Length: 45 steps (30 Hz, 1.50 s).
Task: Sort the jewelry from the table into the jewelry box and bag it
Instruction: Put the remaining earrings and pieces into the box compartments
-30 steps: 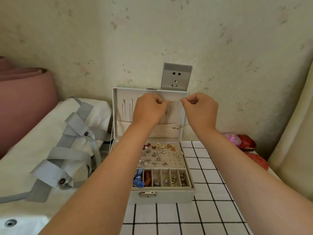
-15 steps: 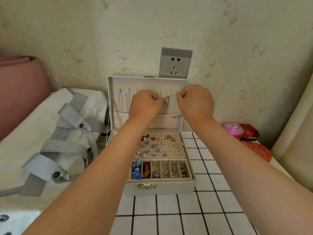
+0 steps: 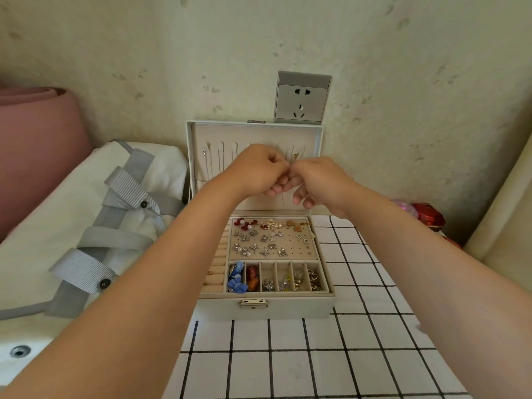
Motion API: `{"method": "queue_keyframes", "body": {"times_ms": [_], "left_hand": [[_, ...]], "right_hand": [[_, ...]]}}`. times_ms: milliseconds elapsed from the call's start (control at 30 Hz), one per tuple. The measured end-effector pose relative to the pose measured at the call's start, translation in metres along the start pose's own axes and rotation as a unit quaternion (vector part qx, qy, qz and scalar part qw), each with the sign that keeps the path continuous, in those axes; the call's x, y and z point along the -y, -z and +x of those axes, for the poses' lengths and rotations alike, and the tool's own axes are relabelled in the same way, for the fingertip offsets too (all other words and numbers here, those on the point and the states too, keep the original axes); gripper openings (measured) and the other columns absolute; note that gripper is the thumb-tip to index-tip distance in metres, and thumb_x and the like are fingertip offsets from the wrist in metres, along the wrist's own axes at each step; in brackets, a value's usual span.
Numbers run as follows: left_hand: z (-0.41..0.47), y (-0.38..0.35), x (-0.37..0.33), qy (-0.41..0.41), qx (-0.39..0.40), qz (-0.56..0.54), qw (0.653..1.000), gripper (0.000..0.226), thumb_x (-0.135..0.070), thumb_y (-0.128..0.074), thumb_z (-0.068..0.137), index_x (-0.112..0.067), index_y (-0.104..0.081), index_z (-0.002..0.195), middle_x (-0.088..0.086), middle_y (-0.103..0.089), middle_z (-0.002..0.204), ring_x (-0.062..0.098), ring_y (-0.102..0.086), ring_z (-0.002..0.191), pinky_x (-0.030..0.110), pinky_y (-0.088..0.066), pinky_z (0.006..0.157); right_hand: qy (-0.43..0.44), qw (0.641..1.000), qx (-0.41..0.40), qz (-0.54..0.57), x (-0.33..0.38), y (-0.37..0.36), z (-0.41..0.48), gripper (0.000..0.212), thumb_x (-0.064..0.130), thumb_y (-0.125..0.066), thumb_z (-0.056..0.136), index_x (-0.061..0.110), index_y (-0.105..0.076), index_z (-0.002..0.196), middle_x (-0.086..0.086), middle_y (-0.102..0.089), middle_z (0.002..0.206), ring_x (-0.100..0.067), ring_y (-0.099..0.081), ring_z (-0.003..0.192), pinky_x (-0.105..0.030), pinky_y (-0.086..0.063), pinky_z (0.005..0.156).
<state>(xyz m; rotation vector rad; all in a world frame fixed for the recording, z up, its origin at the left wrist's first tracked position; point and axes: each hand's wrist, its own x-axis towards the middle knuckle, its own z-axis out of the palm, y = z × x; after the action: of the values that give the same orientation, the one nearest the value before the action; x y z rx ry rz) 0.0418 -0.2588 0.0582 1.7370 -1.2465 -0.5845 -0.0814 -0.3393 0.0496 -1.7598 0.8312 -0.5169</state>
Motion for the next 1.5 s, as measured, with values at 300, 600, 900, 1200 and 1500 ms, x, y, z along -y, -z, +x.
{"method": "queue_keyframes", "body": {"times_ms": [300, 600, 900, 1200, 1500], "left_hand": [[-0.007, 0.025, -0.005, 0.002, 0.070, 0.055, 0.996, 0.020, -0.015, -0.057, 0.095, -0.021, -0.073, 0.104, -0.003, -0.072, 0.092, 0.007, -0.066, 0.070, 0.017, -0.047, 0.058], [-0.009, 0.013, 0.003, 0.004, 0.054, 0.045, 0.998, 0.019, -0.012, -0.066, 0.090, -0.011, -0.069, 0.109, 0.001, -0.069, 0.095, 0.004, -0.059, 0.057, 0.009, -0.046, 0.050], [-0.011, -0.017, 0.003, 0.025, 0.082, -0.052, 0.995, 0.011, -0.026, -0.061, 0.094, -0.026, -0.068, 0.104, -0.012, -0.074, 0.099, 0.006, -0.052, 0.057, 0.021, -0.040, 0.057], [-0.010, -0.015, 0.004, 0.042, 0.100, -0.061, 0.992, 0.009, -0.030, -0.062, 0.095, -0.025, -0.064, 0.102, -0.006, -0.066, 0.087, 0.006, -0.044, 0.053, 0.020, -0.032, 0.048], [-0.007, -0.023, 0.008, 0.092, 0.131, -0.144, 0.977, 0.008, -0.028, -0.062, 0.095, -0.021, -0.065, 0.097, -0.006, -0.054, 0.075, 0.006, -0.044, 0.056, 0.020, -0.026, 0.047]], "right_hand": [[-0.038, 0.990, 0.127, 0.039, 0.005, 0.016, 0.001, 0.031, 0.031, -0.046, 0.103, 0.010, -0.067, 0.094, -0.006, -0.068, 0.078, -0.018, -0.059, 0.062, -0.028, -0.044, 0.056], [-0.031, 0.986, 0.074, -0.143, 0.020, 0.036, 0.001, 0.020, 0.029, -0.054, 0.096, 0.018, -0.071, 0.093, -0.002, -0.077, 0.088, -0.018, -0.069, 0.081, -0.039, -0.052, 0.084], [0.022, 0.981, 0.032, -0.192, 0.023, 0.036, -0.002, 0.020, 0.025, -0.058, 0.094, 0.016, -0.074, 0.088, 0.000, -0.067, 0.076, -0.014, -0.062, 0.066, -0.031, -0.053, 0.065], [0.040, 0.986, 0.018, -0.159, 0.024, 0.033, -0.002, 0.020, 0.026, -0.067, 0.088, 0.010, -0.077, 0.094, 0.004, -0.063, 0.069, -0.011, -0.055, 0.056, -0.025, -0.045, 0.054], [0.012, 0.991, 0.008, -0.131, 0.026, 0.032, -0.006, 0.027, 0.024, -0.071, 0.086, 0.002, -0.075, 0.101, -0.001, -0.053, 0.065, -0.008, -0.040, 0.046, -0.024, -0.029, 0.047]]}}
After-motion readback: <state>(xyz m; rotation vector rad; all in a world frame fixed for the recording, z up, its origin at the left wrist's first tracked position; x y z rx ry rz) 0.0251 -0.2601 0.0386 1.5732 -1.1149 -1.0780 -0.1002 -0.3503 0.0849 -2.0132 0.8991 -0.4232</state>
